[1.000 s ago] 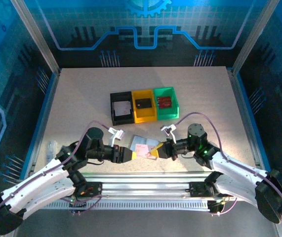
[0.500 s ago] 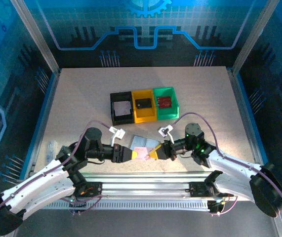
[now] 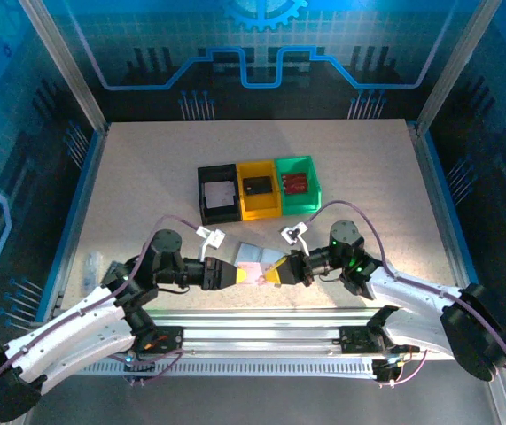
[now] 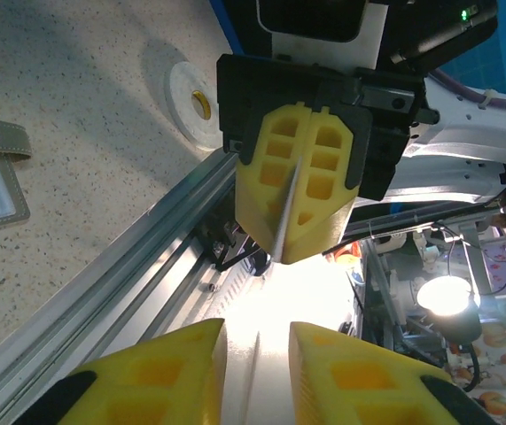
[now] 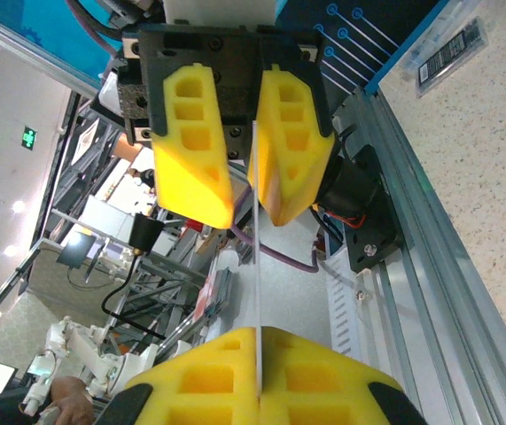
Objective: Take the credit cards out of the card holder
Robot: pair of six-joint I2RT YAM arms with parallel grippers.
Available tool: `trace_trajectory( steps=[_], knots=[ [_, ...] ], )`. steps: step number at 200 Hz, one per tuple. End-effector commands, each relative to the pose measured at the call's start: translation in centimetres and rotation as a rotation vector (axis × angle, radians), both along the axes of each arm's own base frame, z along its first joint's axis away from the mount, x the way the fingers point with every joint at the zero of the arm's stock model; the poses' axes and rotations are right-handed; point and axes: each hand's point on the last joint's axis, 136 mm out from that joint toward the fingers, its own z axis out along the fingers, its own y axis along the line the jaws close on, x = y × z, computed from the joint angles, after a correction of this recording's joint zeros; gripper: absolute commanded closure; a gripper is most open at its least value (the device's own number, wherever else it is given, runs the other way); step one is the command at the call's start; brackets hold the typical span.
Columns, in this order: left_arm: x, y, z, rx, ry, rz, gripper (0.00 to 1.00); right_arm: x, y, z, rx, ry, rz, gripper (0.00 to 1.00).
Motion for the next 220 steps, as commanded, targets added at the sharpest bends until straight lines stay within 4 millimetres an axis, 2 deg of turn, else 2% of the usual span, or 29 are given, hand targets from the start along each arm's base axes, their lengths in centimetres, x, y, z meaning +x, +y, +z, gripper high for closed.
trace_trajectory(
  steps=[1,52,91,127,147,157,174,186,220],
  knots=[
    [-0.6,-0.3,0.3,-0.030,-0.002,-0.035,0.77,0.1,0.6,1.6,0.043,-0.047,0.005,1.00],
    [-0.4,-0.3,0.6,-0.034,-0.012,-0.028,0.87,0.0,0.9,1.6,0.040,-0.040,0.019,1.00],
    [-0.4,-0.3,0.6,-0.036,-0.014,-0.024,1.00,0.1,0.9,1.3,0.035,-0.039,0.011,1.00],
    [-0.1,-0.2,0.8,-0.033,-0.029,-0.005,1.00,0.5,0.8,0.9,0.025,-0.036,-0.003,1.00],
    [0.2,0.1,0.8,-0.012,-0.048,0.014,1.00,1.4,0.3,0.8,0.022,-0.031,-0.038,0.85],
    [0.5,0.3,0.7,0.009,-0.060,0.031,1.00,1.9,0.0,0.8,0.021,-0.029,-0.058,0.74],
    [0.7,0.5,0.8,0.038,-0.078,0.045,1.00,2.8,-0.8,0.9,0.009,-0.026,-0.101,0.70],
    [1.0,0.7,1.0,0.059,-0.090,0.060,1.00,3.6,-1.5,0.8,-0.014,-0.023,-0.149,0.62],
    [2.0,1.2,1.3,0.098,-0.113,0.102,1.00,5.0,-3.4,0.9,-0.098,-0.058,-0.261,0.49]
  ],
)
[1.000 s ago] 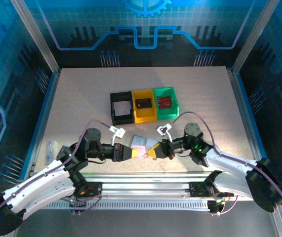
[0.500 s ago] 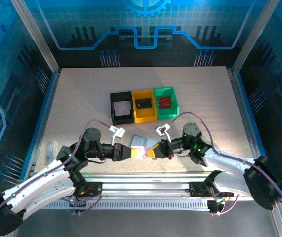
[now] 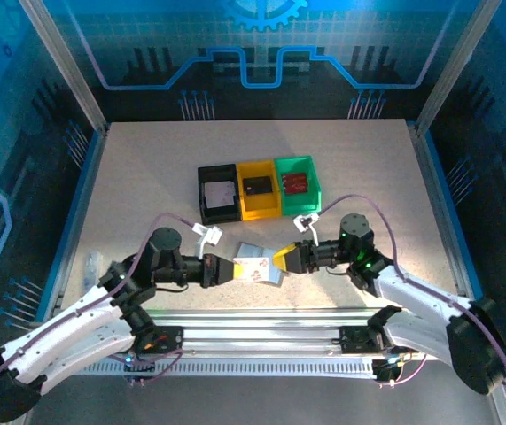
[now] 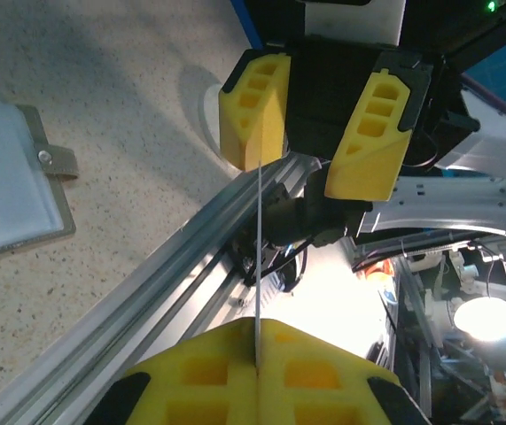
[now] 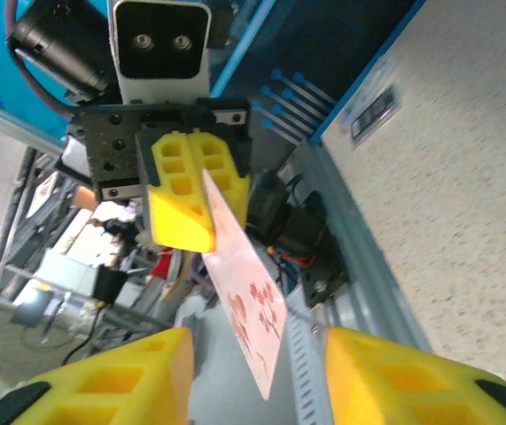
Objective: Take the credit cards out of the card holder
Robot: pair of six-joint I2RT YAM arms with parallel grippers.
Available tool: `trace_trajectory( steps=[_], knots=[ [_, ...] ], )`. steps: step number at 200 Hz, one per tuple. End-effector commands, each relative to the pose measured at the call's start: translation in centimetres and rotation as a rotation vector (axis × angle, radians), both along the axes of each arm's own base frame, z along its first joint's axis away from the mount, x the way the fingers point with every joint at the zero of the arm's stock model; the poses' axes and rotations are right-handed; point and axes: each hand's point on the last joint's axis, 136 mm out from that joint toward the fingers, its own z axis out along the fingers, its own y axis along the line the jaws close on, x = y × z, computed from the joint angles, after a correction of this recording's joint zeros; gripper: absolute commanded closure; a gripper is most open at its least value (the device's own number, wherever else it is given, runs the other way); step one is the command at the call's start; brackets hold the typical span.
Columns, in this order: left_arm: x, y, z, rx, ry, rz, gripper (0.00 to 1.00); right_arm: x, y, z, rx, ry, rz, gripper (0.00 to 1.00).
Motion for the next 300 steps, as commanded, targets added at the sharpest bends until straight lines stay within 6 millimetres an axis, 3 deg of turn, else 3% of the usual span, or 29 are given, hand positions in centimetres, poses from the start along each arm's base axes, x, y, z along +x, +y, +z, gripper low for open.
trace_trajectory(
  steps=[1,66,96,131,163,173,181,203,206,241,300],
  knots=[
    [0.9,0.4,1.0,0.034,-0.058,0.033,1.00,1.2,-1.3,0.3,-0.072,-0.035,-0.085,0.48],
    [3.7,2.3,2.0,0.083,-0.042,0.139,1.00,3.0,-5.3,0.4,-0.231,-0.076,-0.321,0.25],
    [5.1,3.8,2.7,0.121,-0.039,0.198,1.00,4.0,-8.0,0.0,-0.407,-0.092,-0.474,0.15],
    [6.9,5.1,3.2,0.196,-0.046,0.249,1.00,4.8,-11.7,1.8,-0.548,-0.152,-0.669,0.00],
    [8.8,6.1,3.5,0.246,-0.062,0.289,1.00,4.9,-14.9,4.4,-0.642,-0.242,-0.807,0.00],
    [9.5,6.5,3.6,0.252,-0.065,0.312,1.00,4.9,-16.2,4.1,-0.693,-0.253,-0.855,0.00],
    [10.0,6.9,3.7,0.256,-0.072,0.336,1.00,5.0,-17.1,5.4,-0.705,-0.287,-0.906,0.00],
    [11.4,7.8,3.9,0.253,-0.102,0.390,1.00,5.2,-19.5,5.3,-0.770,-0.337,-1.012,0.00],
    [11.5,7.8,4.0,0.253,-0.107,0.394,1.00,5.2,-19.7,4.4,-0.790,-0.329,-1.016,0.00],
    [13.2,9.3,4.0,0.285,-0.121,0.458,1.00,5.2,-20.8,2.8,-0.780,-0.324,-1.093,0.00],
    [14.6,9.8,3.3,0.298,-0.074,0.451,1.00,4.8,-22.4,3.9,-0.781,-0.384,-1.176,0.00]
  ],
)
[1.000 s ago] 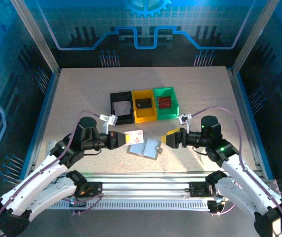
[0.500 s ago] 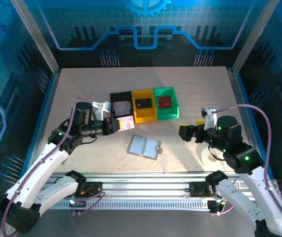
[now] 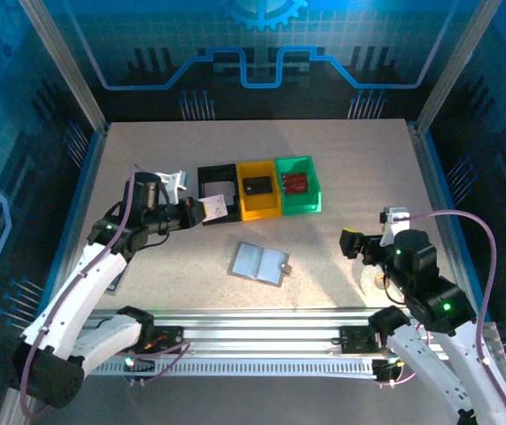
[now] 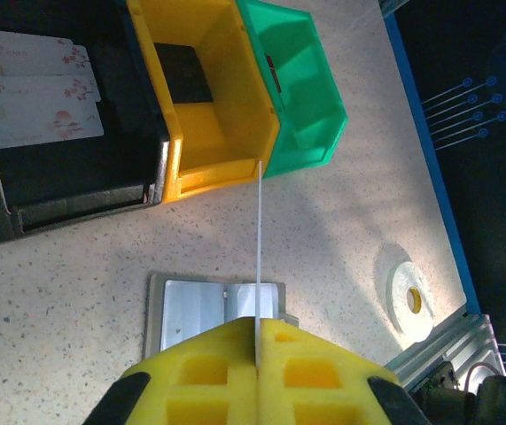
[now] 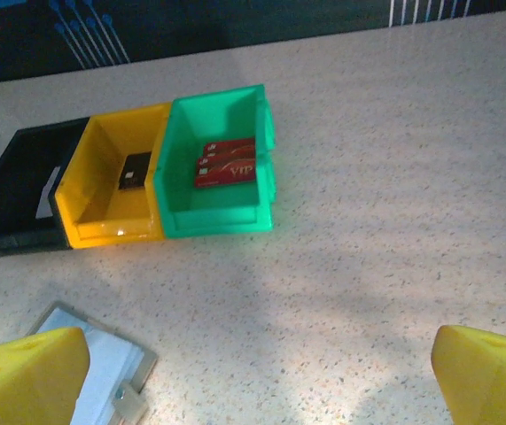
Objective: Take the credit cards out of the card holder
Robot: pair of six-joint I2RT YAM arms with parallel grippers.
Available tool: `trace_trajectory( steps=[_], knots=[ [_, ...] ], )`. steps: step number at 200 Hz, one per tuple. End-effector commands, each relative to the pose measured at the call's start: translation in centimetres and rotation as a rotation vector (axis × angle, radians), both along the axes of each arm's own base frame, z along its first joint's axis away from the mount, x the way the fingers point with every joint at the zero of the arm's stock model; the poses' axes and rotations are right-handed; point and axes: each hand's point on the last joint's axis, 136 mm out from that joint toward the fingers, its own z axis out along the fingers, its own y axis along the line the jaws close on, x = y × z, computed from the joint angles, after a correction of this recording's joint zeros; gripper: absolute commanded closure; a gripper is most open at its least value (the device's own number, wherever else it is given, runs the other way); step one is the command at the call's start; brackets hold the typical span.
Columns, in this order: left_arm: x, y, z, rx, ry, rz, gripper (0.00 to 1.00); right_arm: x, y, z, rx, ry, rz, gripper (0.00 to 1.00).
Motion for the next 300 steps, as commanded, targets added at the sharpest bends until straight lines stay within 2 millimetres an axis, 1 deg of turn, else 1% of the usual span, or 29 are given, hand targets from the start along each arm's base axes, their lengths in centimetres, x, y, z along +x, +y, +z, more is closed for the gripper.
trace_trajectory(
  steps=[1,24,42,64,92,131,147,171,205,230,241,272,300],
  knots=[
    [0.7,0.1,1.5,-0.007,-0.043,-0.016,1.00,0.0,-1.2,0.9,-0.033,-0.036,-0.050,0.00],
    [1.6,0.7,1.2,0.006,-0.036,0.010,1.00,-0.1,-1.5,1.6,-0.090,-0.045,-0.035,0.00],
    [2.3,0.8,1.0,-0.008,-0.027,0.012,1.00,-0.1,-1.9,1.1,-0.138,-0.040,-0.038,0.00],
    [3.0,0.8,0.9,0.002,-0.028,-0.003,1.00,-0.4,-2.0,0.6,-0.123,-0.051,-0.042,0.00],
    [4.0,1.4,0.8,0.028,-0.039,0.006,1.00,-0.6,-2.4,0.6,-0.121,-0.088,-0.061,0.00],
    [5.6,1.6,-0.2,0.052,-0.004,0.009,1.00,-0.5,-2.1,0.3,-0.119,-0.076,-0.044,0.00],
    [6.5,1.6,-0.8,0.046,0.022,0.024,1.00,-0.5,-1.8,0.2,-0.114,-0.077,-0.035,0.00],
    [8.1,1.2,-1.5,0.012,0.041,0.035,1.00,-0.5,-1.5,0.0,-0.108,-0.072,-0.019,0.00],
    [10.6,1.3,-3.1,0.043,0.095,0.048,1.00,-0.5,-1.2,-0.1,-0.107,-0.071,-0.004,0.00],
    [12.4,0.8,-3.6,0.019,0.129,0.043,1.00,-0.5,-0.9,-0.3,-0.107,-0.068,0.009,0.00],
    [13.0,0.8,-4.3,0.026,0.150,0.050,1.00,-0.5,-0.8,-0.4,-0.108,-0.063,0.016,0.00],
    [14.3,1.2,-6.3,0.055,0.202,0.067,1.00,-0.5,-0.7,-0.4,-0.112,-0.064,0.022,0.00],
    [14.8,1.5,-8.2,0.085,0.243,0.068,1.00,-0.4,-0.6,-0.5,-0.112,-0.061,0.027,0.00]
  ],
)
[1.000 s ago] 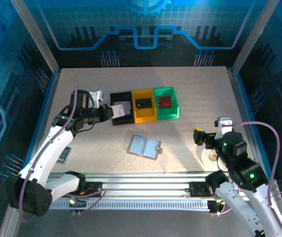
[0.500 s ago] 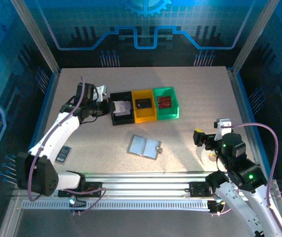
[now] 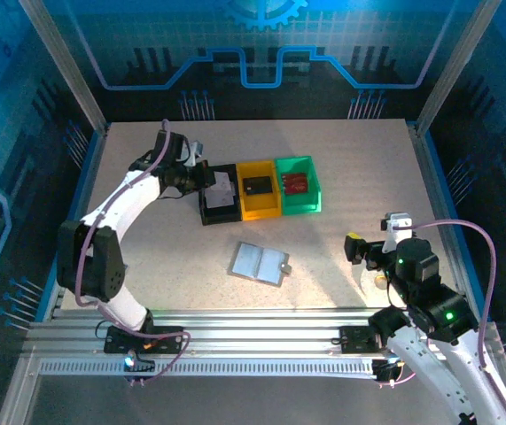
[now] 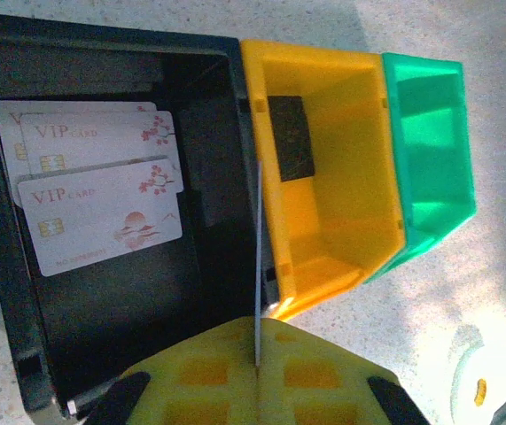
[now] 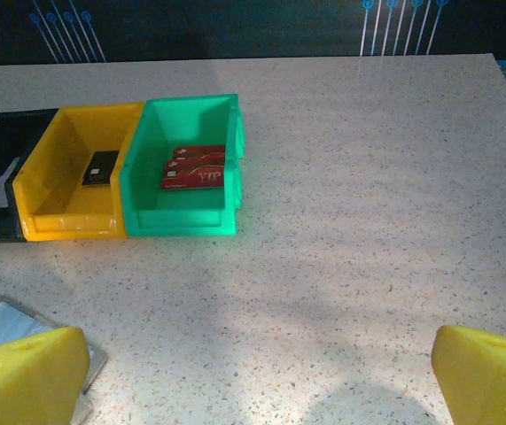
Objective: Take the credit cards out of the card holder
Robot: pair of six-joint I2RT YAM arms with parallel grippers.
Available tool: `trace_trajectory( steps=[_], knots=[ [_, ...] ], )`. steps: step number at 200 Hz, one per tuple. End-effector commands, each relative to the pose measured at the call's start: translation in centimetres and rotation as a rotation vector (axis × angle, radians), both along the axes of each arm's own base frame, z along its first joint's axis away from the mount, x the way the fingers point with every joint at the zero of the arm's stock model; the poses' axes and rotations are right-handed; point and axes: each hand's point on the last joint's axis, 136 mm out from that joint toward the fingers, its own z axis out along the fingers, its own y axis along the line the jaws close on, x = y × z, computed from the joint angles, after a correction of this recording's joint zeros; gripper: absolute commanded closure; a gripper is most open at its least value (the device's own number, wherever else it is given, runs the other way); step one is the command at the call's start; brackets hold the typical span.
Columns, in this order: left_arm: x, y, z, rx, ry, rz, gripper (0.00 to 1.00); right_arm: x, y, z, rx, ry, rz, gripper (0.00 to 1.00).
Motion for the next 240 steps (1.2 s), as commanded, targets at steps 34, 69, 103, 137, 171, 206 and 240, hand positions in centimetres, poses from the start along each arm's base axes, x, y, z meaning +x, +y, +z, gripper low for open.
trace_trajectory(
  steps=[34,69,103,137,171,206,240],
  knots=[
    [1.4,0.8,-2.6,0.037,0.068,0.005,1.00,0.3,0.8,-0.1,-0.002,-0.004,0.036,0.00],
    [2.4,0.9,-3.9,0.051,0.104,0.003,1.00,0.3,0.9,-0.2,-0.003,-0.003,0.039,0.00],
    [3.2,0.7,-5.0,0.056,0.129,-0.003,1.00,0.3,0.9,-0.2,-0.005,-0.002,0.042,0.00],
    [3.6,0.8,-6.4,0.071,0.158,-0.007,1.00,0.3,1.0,-0.4,-0.007,0.004,0.046,0.00],
    [4.1,0.5,-7.4,0.056,0.185,-0.004,1.00,0.3,1.0,-0.3,-0.008,0.000,0.046,0.00],
    [4.5,0.3,-8.1,0.054,0.201,-0.008,1.00,0.3,1.0,-0.4,-0.010,0.002,0.047,0.00],
    [5.0,0.2,-8.0,0.046,0.200,-0.003,1.00,0.3,1.1,-0.4,-0.010,0.001,0.051,0.00]
  ],
)
